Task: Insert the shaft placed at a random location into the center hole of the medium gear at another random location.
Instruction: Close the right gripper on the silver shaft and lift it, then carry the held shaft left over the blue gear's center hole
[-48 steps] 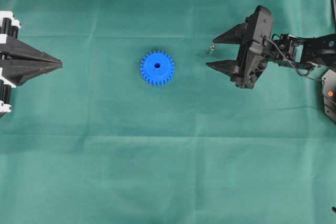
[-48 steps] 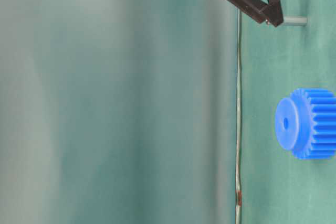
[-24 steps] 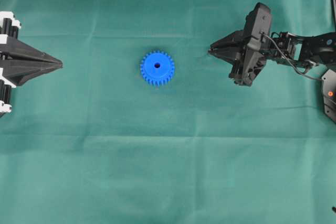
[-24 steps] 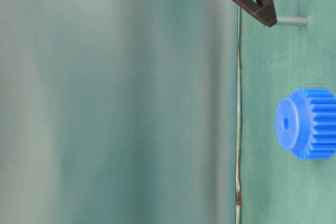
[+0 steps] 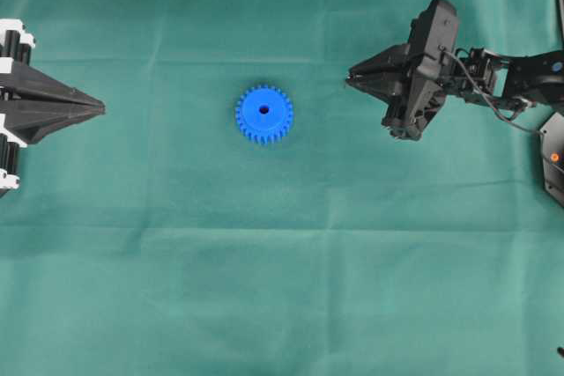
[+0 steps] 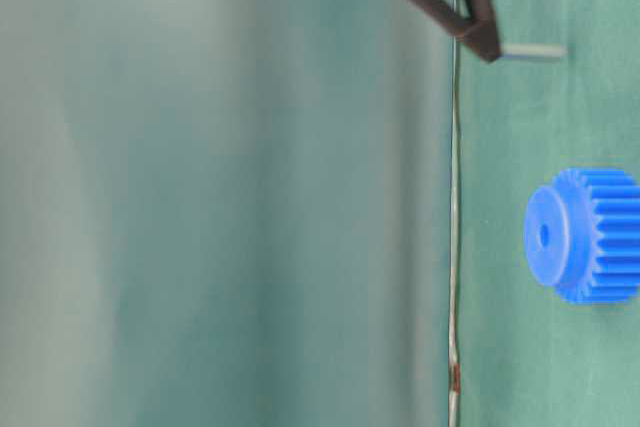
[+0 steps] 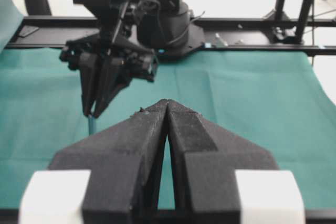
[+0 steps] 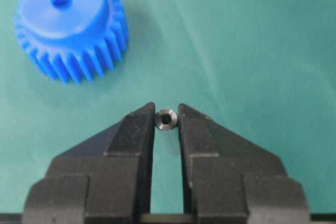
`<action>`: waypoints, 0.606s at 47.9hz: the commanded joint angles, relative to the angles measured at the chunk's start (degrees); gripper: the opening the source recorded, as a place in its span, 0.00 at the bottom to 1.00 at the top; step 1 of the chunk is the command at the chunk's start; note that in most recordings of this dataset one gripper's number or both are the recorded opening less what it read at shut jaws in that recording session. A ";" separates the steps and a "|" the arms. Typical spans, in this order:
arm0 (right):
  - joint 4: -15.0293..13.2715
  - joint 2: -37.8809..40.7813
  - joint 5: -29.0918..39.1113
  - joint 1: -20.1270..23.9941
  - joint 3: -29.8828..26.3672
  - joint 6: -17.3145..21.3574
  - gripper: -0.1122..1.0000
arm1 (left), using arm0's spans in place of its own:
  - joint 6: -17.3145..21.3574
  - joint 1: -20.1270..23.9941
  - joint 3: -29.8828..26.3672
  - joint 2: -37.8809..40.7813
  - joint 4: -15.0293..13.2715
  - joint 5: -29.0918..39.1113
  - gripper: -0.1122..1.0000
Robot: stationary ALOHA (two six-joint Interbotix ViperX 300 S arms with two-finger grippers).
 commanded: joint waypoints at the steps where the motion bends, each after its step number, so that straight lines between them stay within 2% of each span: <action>1: 0.18 -4.39 3.78 -0.18 -1.93 -0.44 0.23 | -0.09 0.00 -1.32 0.44 0.18 -0.26 0.10; 11: -0.09 -12.04 13.80 0.00 -4.04 -0.44 0.23 | 0.00 -0.09 -1.41 0.44 0.18 -0.26 0.10; 29: -0.09 -13.80 14.41 0.00 -3.43 -0.35 0.23 | 0.00 0.00 -1.41 0.44 0.18 -0.26 0.10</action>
